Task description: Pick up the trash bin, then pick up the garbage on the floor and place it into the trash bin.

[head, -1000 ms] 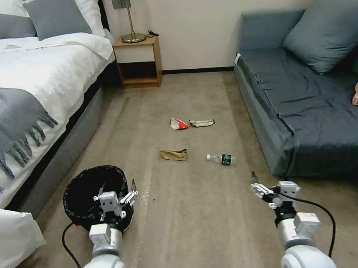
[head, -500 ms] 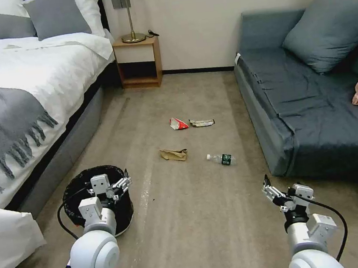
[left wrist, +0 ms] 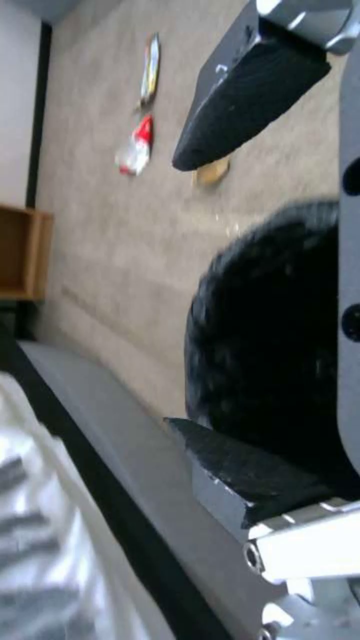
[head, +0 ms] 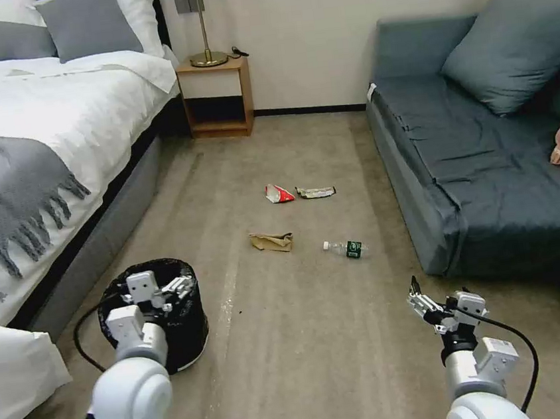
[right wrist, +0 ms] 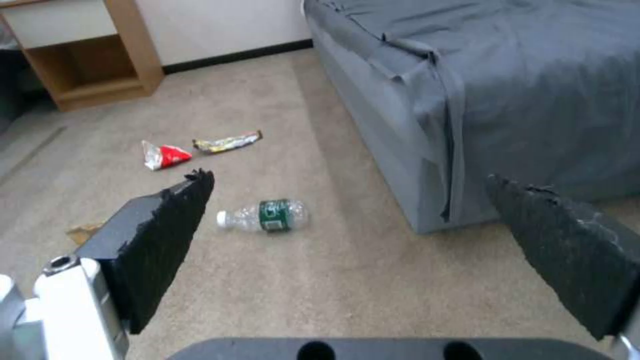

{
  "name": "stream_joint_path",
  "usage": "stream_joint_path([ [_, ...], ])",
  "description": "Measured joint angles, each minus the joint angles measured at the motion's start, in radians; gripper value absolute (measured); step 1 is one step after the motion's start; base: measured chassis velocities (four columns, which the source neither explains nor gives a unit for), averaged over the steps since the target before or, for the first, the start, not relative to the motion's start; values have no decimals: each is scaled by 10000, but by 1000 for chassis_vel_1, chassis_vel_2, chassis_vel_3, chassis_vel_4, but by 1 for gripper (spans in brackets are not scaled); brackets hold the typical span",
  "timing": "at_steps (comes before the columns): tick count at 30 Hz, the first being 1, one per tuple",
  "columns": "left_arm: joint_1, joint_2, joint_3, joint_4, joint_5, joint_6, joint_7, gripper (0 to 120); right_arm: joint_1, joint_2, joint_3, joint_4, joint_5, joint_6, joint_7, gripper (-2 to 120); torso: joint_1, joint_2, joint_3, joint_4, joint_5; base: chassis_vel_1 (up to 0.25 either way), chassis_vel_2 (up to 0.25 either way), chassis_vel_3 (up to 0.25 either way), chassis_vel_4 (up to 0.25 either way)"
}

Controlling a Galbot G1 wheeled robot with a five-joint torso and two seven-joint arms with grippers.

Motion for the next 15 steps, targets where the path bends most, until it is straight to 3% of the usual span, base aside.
stream_joint_path([
  [3, 30, 605, -761, 138, -903, 225, -122, 98, 17, 110, 6, -153, -108, 121, -47, 100, 0, 0, 0, 0, 0, 0, 0, 0, 0],
  [7, 97, 904, -1143, 192, -1373, 410, -159, 97, 54, 231, -1, -288, -240, 173, -80, 100, 0, 0, 0, 1, 0, 0, 0, 0, 0],
  [8, 102, 1081, -1413, 195, -1946, 743, -277, 96, 68, 311, -14, -343, -320, 193, -90, 100, 0, 0, 0, 0, 0, 0, 0, 0, 0],
  [9, 102, 1081, -1413, 195, -1946, 743, -277, 96, 68, 311, -14, -343, -320, 193, -90, 100, 0, 0, 0, 0, 0, 0, 0, 0, 0],
  [11, -61, 1388, -2041, 215, -3437, 1743, -727, 96, 76, 513, -54, -377, -461, 239, -122, 100, 0, 0, 0, -1, -1, 0, 0, 0, 0],
  [12, -61, 1388, -2041, 215, -3437, 1743, -727, 96, 76, 513, -54, -377, -461, 239, -122, 100, 0, 0, 0, -1, -1, 0, 0, 0, 0],
  [15, -190, 1595, -2667, 297, -4399, 2391, -923, 96, 75, 705, -117, -435, -616, 340, -160, 100, 0, 0, 0, 0, 0, 0, 0, 0, 0],
])
